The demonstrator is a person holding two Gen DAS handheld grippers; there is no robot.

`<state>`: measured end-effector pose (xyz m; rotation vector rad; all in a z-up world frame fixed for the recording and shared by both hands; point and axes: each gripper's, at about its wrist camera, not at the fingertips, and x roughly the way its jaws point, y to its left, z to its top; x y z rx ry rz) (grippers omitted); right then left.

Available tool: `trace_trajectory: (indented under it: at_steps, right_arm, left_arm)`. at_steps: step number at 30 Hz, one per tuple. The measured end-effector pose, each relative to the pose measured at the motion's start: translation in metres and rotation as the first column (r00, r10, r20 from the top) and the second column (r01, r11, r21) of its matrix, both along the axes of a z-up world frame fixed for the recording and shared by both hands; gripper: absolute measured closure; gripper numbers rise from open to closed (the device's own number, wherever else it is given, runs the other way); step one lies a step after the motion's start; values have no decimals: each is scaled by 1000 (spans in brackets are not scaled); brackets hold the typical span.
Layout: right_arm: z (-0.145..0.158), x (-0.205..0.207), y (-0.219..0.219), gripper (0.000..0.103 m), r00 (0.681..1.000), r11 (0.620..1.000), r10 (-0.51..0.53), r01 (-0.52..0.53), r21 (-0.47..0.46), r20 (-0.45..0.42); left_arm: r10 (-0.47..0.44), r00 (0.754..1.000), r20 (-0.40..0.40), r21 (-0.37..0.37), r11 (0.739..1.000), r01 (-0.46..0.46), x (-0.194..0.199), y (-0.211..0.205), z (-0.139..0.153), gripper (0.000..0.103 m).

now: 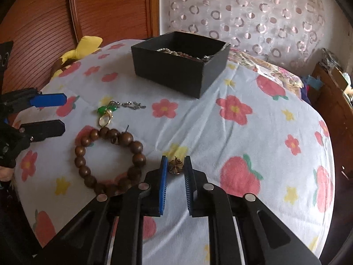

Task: Organize jewelry
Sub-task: 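Grasp the brown wooden bead bracelet with the left gripper while the right grasps the gold flower earring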

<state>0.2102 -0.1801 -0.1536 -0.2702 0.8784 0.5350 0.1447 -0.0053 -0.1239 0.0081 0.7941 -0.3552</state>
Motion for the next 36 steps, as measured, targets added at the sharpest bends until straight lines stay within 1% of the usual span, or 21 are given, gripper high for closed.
trace_trajectory:
  at_steps: [5, 6, 7, 8, 9, 11, 17, 19, 20, 24, 26, 36]
  right_arm:
    - [10, -24, -19, 86, 999, 999, -29, 28, 33, 37]
    - [11, -28, -22, 86, 999, 999, -34, 32, 43, 39]
    - [12, -33, -26, 86, 998, 998, -39, 36, 53, 40]
    - [12, -38, -29, 86, 998, 997, -44, 41, 64, 39]
    - [12, -41, -31, 86, 998, 996, -48, 45, 71, 37]
    - [10, -48, -37, 86, 998, 994, -55, 52, 93, 28]
    - [6, -54, -40, 86, 998, 991, -64, 61, 119, 19]
    - [8, -54, -40, 86, 998, 990, -64, 60, 125, 22]
    - [9, -54, -40, 86, 998, 990, -63, 59, 128, 24]
    - [13, -56, -41, 86, 998, 990, -61, 56, 131, 34]
    - [17, -56, -42, 86, 997, 990, -61, 55, 133, 40]
    - [42, -54, -42, 86, 994, 987, -64, 49, 155, 94]
  left_arm:
    - [-32, 999, -28, 0, 1000, 32, 2, -13, -5, 40]
    - [-39, 999, -31, -5, 999, 39, 2, -15, -5, 48]
    - [-48, 998, -39, -13, 999, 48, 4, -16, -6, 54]
    - [-53, 998, -46, -16, 999, 52, 5, -19, -6, 63]
    - [-55, 997, -50, -16, 998, 54, 6, -20, -7, 69]
    - [-58, 997, -59, -9, 998, 57, 10, -24, -8, 74]
    - [-67, 993, -93, 47, 996, 72, 20, -41, -17, 76]
    - [-70, 993, -93, 62, 995, 76, 22, -45, -18, 84]
    - [-72, 993, -90, 67, 995, 78, 22, -47, -19, 91]
    - [-94, 993, -68, 86, 991, 100, 17, -54, -16, 91]
    - [-99, 994, -51, 74, 992, 103, 14, -55, -9, 91]
    - [-113, 991, 77, 39, 993, 110, 5, -57, 48, 91]
